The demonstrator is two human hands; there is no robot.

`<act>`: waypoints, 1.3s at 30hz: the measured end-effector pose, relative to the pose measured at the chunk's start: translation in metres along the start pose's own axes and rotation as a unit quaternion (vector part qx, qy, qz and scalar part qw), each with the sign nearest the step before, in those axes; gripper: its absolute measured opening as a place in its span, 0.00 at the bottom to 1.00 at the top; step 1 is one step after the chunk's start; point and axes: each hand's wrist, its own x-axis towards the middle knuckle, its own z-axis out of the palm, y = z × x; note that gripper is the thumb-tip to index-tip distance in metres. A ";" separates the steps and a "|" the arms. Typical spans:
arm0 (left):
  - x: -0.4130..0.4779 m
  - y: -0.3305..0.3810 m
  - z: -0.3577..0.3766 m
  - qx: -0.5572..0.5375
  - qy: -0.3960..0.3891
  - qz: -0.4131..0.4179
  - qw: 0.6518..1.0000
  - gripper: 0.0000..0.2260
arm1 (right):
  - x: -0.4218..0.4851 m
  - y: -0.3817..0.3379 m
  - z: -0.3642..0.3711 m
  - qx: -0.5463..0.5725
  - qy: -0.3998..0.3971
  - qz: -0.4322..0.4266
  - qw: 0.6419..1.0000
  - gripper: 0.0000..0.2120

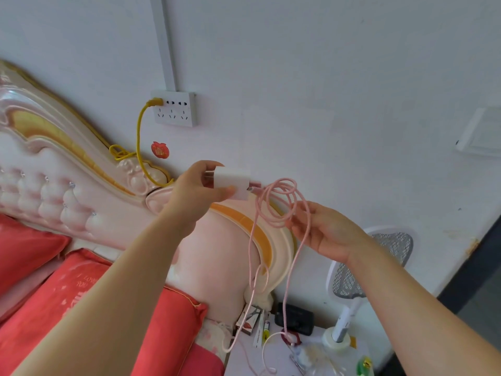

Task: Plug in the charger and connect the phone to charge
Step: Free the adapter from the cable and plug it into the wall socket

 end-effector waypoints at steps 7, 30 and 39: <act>0.010 0.000 -0.020 -0.020 0.110 -0.001 0.994 0.19 | -0.003 0.012 -0.022 -0.272 0.190 -0.030 0.943 0.11; 0.006 0.007 0.019 -0.039 0.040 0.027 0.998 0.19 | 0.008 0.010 0.058 -0.346 0.080 -0.153 0.922 0.07; 0.010 0.004 -0.005 0.241 -0.017 0.128 0.962 0.20 | 0.008 -0.019 0.018 -0.271 0.209 -0.286 0.895 0.15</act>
